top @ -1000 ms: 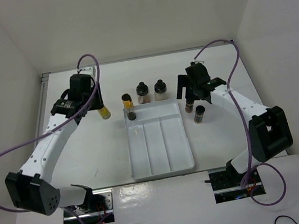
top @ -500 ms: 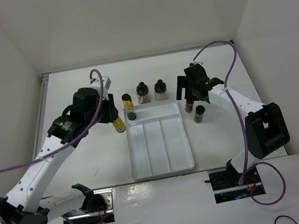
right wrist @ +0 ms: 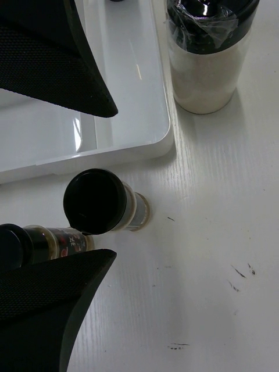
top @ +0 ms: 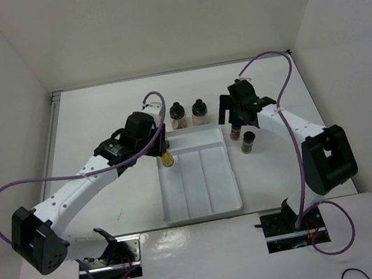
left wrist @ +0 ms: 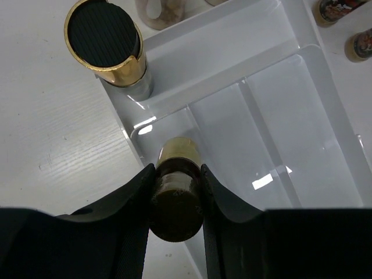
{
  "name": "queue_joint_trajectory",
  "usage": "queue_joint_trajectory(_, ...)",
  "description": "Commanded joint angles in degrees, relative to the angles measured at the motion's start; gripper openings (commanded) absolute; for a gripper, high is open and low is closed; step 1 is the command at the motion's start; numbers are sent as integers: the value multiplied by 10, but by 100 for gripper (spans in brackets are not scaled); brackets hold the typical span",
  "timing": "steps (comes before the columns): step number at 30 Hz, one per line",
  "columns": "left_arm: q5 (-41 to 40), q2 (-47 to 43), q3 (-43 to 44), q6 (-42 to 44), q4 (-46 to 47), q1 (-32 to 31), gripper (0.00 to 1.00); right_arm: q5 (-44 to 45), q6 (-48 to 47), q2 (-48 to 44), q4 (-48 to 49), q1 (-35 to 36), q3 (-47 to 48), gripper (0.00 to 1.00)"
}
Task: Organize the condiment bottles
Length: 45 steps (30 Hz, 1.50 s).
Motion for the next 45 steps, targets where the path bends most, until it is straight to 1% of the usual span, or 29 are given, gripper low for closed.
queue_joint_trajectory(1, -23, 16, 4, -21, 73, -6, 1, 6, 4, 9, 29, 2, 13, 98)
queue_joint_trajectory(5, -57, 39, 4, -21, 84, -6, 1, 6, -2, 15, 29, 2, 13, 98)
queue_joint_trajectory(13, -63, 69, -13, -26, 95, -6, 4, 6, -7, 31, 34, 2, 13, 98)
queue_joint_trajectory(16, -70, 80, -27, -26, 109, -11, 7, 6, -7, 31, 34, 2, 13, 98)
queue_joint_trajectory(20, -93, 86, -32, -31, 109, -11, 14, 6, -7, 31, 39, 2, 13, 98)
queue_joint_trajectory(21, -93, 86, -32, -31, 109, -16, 17, 6, -12, 31, 39, 2, 13, 98)
queue_joint_trajectory(22, -93, 86, -32, -31, 109, -16, 23, 6, -12, 31, 39, 2, 13, 98)
queue_joint_trajectory(24, -93, 86, -32, -26, 109, -16, 36, 6, -12, 31, 39, -4, 13, 94)
queue_joint_trajectory(25, -93, 86, -27, -26, 109, -16, 42, 6, -12, 36, 39, -4, 13, 94)
queue_joint_trajectory(26, -93, 86, -27, -26, 109, -16, 55, 6, -12, 36, 45, -4, 13, 94)
queue_joint_trajectory(27, -93, 86, -27, -26, 104, -22, 61, 6, -12, 36, 45, -4, 13, 94)
queue_joint_trajectory(29, -93, 86, -21, -26, 98, -23, 68, 6, -12, 36, 45, -4, 13, 94)
queue_joint_trajectory(30, -93, 86, -16, -26, 90, -23, 77, 6, -12, 36, 45, -4, 13, 93)
queue_joint_trajectory(31, -93, 81, -10, -26, 90, -23, 83, 6, -12, 36, 45, -4, 13, 92)
queue_joint_trajectory(33, -105, 75, -1, -26, 74, -28, 92, 6, -12, 36, 45, -4, 13, 89)
queue_joint_trajectory(34, -105, 60, -1, -26, 74, -28, 97, 6, -12, 36, 45, -4, 13, 89)
queue_joint_trajectory(35, -111, 55, 7, -26, 67, -28, 100, 6, -12, 36, 32, -4, 13, 89)
queue_joint_trajectory(38, -123, 29, 23, -26, 52, -28, 100, 12, -7, 36, 21, -4, 18, 89)
queue_joint_trajectory(40, -128, 9, 31, -26, 45, -28, 100, 18, -7, 36, 16, -4, 18, 85)
queue_joint_trajectory(43, -133, -17, 45, -26, 39, -28, 100, 18, -1, 36, 10, -4, 18, 84)
queue_joint_trajectory(45, -133, -32, 60, -26, 24, -28, 100, 24, 6, 36, 5, -4, 18, 79)
